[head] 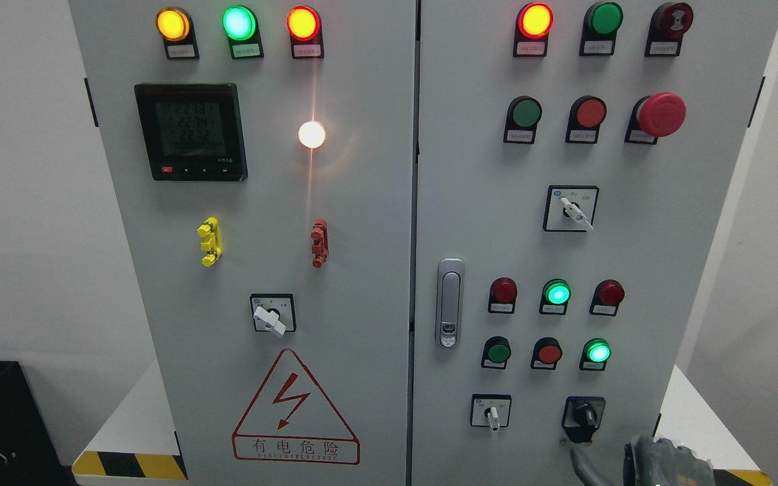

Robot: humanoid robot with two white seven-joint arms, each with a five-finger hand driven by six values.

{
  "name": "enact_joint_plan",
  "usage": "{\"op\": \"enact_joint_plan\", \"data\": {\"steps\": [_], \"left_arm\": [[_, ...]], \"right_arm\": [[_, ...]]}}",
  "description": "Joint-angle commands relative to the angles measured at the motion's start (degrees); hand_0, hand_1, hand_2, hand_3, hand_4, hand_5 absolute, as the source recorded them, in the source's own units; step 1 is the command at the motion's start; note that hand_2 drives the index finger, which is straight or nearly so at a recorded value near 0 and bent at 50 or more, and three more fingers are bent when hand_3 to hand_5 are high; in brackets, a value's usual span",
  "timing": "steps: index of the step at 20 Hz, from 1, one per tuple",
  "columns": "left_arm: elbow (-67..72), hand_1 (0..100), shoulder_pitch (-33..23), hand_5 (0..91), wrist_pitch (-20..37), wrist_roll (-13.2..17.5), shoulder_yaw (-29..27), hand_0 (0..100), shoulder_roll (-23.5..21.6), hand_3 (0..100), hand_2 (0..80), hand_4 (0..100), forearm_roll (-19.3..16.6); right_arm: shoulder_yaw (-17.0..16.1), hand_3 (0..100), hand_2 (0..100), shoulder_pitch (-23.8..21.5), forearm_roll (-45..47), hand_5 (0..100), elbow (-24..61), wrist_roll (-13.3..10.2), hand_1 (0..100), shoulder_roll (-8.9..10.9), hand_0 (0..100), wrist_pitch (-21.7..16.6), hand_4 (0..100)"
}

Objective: Flip black knob to close circuit
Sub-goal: 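Raise the right hand up to the black rotary knob near the cabinet bottom, then twist the black rotary knob with the right hand fingers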

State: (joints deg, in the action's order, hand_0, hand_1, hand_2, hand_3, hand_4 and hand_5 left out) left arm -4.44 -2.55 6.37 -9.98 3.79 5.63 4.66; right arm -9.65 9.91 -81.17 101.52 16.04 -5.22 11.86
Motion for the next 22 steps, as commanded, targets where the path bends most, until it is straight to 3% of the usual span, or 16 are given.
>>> {"op": "enact_joint_plan", "data": {"steps": [1,22], "left_arm": [[0.05,56,0.00,0.0,0.04,-0.12,0.07,12,0.00,0,0.0,0,0.00],[0.05,56,0.00,0.0,0.04,-0.12,0.07,12,0.00,0,0.0,0,0.00]], "right_arm": [[0.07,100,92,1.69,-0.39,96,-1.41,0.05,0,0.03,0,0.01,96],[-1.25,100,91,3.54,-1.10,96,-2.91,0.13,0,0.21,0,1.50,97]]}}
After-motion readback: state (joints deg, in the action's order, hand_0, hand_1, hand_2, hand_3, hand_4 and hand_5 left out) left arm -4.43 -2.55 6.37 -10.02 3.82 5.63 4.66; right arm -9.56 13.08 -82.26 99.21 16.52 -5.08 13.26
